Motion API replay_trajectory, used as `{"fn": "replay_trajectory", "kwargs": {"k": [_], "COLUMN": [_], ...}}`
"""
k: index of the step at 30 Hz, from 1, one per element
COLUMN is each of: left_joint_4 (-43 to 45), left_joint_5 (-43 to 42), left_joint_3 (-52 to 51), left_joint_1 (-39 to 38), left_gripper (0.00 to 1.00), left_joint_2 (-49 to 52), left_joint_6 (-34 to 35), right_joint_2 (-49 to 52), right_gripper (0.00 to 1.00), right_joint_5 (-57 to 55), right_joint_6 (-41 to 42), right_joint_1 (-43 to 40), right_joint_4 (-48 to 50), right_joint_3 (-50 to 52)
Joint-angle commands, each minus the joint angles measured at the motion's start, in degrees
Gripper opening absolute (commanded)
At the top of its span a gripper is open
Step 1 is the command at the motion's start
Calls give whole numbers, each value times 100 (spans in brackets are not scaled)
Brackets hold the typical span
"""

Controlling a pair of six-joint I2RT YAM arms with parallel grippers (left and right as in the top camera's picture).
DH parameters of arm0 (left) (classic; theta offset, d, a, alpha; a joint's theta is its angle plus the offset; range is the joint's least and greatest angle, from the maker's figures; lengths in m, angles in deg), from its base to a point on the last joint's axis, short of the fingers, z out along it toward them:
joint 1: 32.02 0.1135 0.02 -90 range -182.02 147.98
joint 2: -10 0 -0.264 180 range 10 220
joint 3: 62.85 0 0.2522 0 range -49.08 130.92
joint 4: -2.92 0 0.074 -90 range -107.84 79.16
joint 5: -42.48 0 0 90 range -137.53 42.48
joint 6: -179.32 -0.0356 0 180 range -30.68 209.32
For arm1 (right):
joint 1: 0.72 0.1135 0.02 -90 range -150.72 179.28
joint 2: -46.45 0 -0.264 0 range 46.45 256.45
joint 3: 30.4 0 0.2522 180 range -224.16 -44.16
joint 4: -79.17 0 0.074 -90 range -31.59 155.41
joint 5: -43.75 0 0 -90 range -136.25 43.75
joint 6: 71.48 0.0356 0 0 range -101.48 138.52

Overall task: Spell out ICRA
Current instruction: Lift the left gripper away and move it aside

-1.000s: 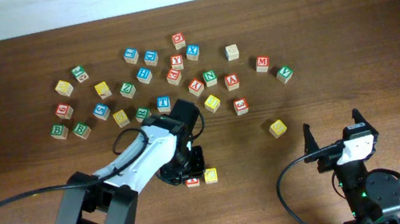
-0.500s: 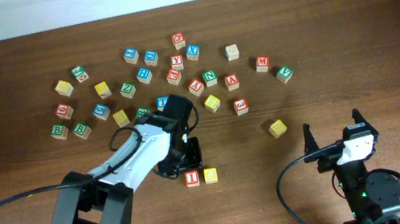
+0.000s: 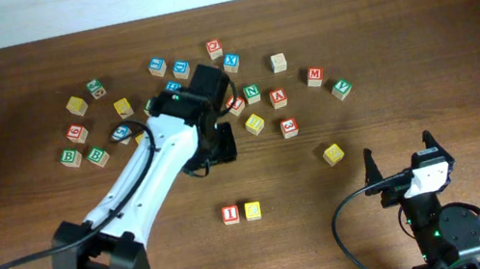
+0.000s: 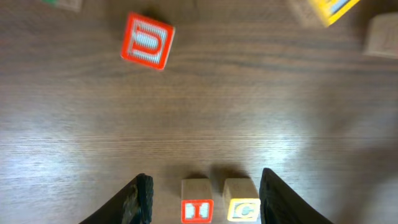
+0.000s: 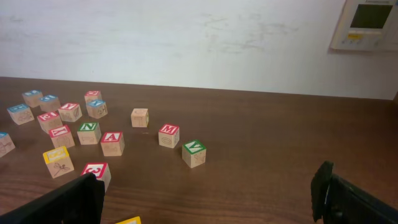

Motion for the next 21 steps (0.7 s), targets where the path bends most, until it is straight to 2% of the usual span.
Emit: {"fn": "replay_trajectory", "kwargs": {"k": [1,8,10,12,14,15,21], "left_joint_4": [-470,-782,-852,-997,-1163,-1180,-1434], "left_joint_5": [170,417,876,981,981,981,979], "left_joint_3": [507,531,529,529,525,507,505], "left_joint_1": [39,39,42,79,164,205,232], "left_gripper": [47,47,52,55,79,99,99], "left_joint_2": [-94,-1283,-1591,-1757,-1759,-1759,-1759], "left_joint_6": [-50,28,323,393,393,393,391], "right_joint_2": [-37,-37,-37,-37,-37,-37,-37], "right_gripper": [98,98,98,98,98,98,98], "right_joint_5": [-26,-26,-26,-26,-26,-26,-24], "right_joint_6": [4,4,4,4,4,4,4], "right_joint_1": [33,33,33,33,33,33,33], "right_joint_4": [-31,-33,-31,-33,-31,-31,-33], "right_joint_3": [28,28,28,28,28,28,28]}}
